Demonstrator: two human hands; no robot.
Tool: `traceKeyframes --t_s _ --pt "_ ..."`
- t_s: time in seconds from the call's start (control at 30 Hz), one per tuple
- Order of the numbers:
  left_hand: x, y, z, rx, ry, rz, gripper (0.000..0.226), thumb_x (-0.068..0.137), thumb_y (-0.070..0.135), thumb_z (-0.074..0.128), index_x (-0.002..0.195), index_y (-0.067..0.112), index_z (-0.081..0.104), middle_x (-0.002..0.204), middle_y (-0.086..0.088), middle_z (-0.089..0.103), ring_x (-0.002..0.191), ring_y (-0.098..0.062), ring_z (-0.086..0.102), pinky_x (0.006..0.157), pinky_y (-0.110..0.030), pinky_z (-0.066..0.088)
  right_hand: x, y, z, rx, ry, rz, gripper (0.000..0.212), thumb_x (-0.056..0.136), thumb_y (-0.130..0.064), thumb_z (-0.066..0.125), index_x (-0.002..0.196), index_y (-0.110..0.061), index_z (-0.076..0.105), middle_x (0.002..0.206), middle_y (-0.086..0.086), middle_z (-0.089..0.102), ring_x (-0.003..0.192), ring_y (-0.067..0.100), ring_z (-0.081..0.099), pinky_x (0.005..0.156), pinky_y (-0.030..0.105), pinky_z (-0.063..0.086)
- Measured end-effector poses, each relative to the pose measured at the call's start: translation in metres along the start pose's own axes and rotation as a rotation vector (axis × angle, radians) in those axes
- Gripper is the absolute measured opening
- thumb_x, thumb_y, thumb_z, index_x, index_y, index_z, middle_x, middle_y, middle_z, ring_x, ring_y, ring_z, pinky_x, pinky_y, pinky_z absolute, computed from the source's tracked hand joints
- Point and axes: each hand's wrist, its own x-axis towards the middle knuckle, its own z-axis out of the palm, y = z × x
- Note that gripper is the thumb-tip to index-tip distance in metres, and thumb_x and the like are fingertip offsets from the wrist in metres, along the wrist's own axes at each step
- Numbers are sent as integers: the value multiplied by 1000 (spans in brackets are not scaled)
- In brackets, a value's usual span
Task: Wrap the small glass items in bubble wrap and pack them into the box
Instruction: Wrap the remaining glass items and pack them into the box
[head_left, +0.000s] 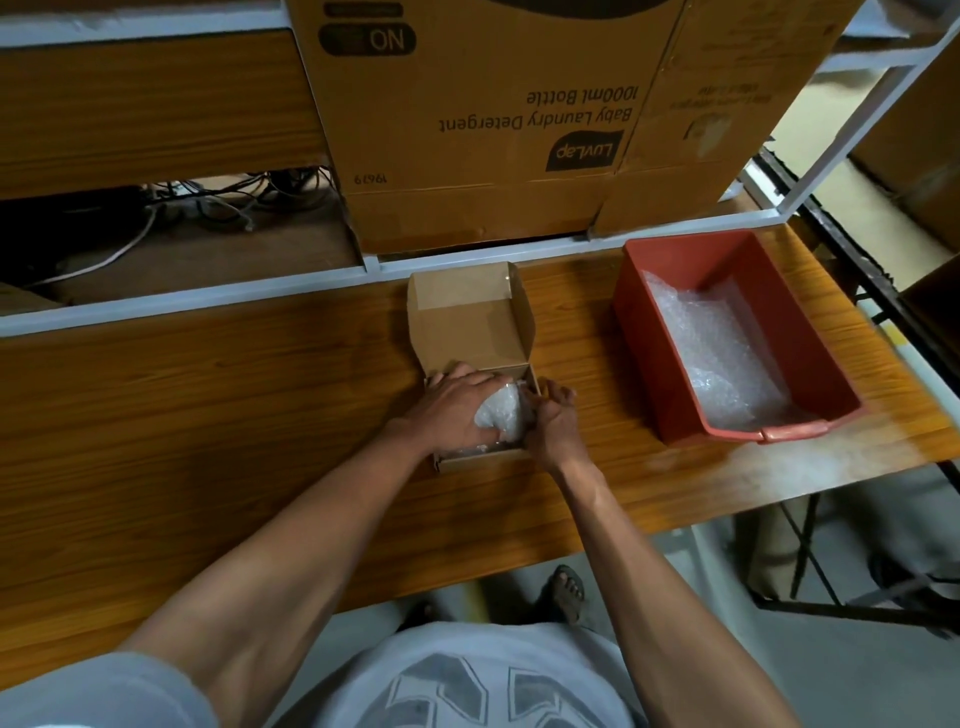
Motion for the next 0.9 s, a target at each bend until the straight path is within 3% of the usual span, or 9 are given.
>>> traceKeyframes --t_s 0.1,0.2,0.27,0.37,0.47,0.77,0.9 --pt "-4 2 -5 -133 31 -17 79 94 47 74 162 27 40 161 1 44 144 -22 38 115 -40 34 0 5 11 85 66 -4 72 97 -25 70 160 -17 39 166 12 37 160 35 13 130 52 -2" --pt "-12 8 -1 -291 252 -122 58 95 36 76 148 18 60 142 -1 59 131 -23 54 108 -34 43 -8 8 21 196 214 -13 72 91 -8 67 158 -16 42 161 19 41 155 41 22 127 58 12" --pt "-14 13 3 -156 334 -231 54 94 49 70 141 23 63 137 3 63 130 -22 52 100 -38 40 -13 6 25 188 261 26 62 100 -21 61 158 -25 41 162 20 35 150 45 24 122 58 27" --pt "-12 23 5 -38 252 -322 63 92 68 59 143 32 58 141 10 62 134 -21 42 97 -42 33 -11 5 28 128 223 58 55 107 -48 46 160 -33 36 164 19 31 148 44 25 120 56 30" --pt "-7 31 7 -76 141 -354 69 91 73 56 150 36 52 143 8 62 136 -25 37 97 -44 31 -5 14 31 86 188 70 60 103 -57 40 160 -42 30 165 18 32 149 43 27 118 56 30" --pt "8 29 3 -190 -15 -372 56 84 71 63 130 42 49 129 9 63 130 -23 31 90 -44 26 -11 11 23 138 135 124 59 106 -43 55 161 -42 34 169 16 20 146 49 23 111 58 38" --pt "8 26 -4 -176 -75 -343 58 87 64 63 139 45 47 137 10 62 133 -24 30 96 -45 29 -16 5 18 160 134 139 56 108 -47 50 161 -43 33 169 13 19 146 48 21 111 61 40"
